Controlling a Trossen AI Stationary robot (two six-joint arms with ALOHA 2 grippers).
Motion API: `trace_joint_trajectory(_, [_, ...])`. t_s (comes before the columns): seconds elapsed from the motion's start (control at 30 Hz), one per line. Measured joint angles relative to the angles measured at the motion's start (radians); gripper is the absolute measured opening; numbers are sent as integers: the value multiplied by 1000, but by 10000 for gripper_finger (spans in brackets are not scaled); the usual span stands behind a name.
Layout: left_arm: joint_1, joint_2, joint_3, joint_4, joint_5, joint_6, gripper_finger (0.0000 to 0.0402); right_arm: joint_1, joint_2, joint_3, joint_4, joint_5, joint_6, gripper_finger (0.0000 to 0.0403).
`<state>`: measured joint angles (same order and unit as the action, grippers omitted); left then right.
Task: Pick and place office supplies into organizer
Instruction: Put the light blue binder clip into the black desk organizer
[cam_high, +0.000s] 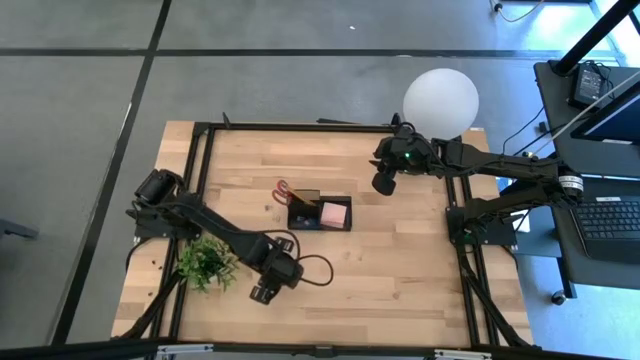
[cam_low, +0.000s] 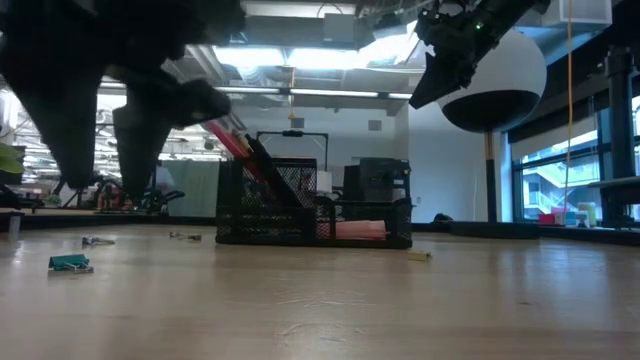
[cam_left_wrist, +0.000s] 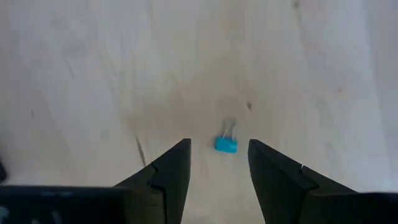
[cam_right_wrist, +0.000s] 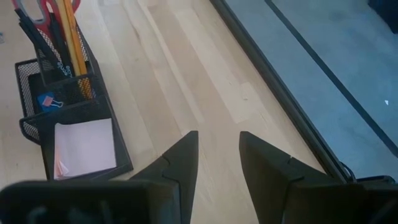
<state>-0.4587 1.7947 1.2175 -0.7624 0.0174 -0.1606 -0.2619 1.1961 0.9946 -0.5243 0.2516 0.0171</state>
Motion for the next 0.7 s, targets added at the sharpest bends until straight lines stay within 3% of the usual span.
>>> trace_joint_trajectory(0.4, [-10, 13, -33, 54, -26, -42, 186, 0, 0, 0, 4, 0, 6, 122])
trace_joint_trajectory(0.7, [-20, 61, -33, 59, 19, -65, 194, 0, 0, 0, 10, 0, 6, 122])
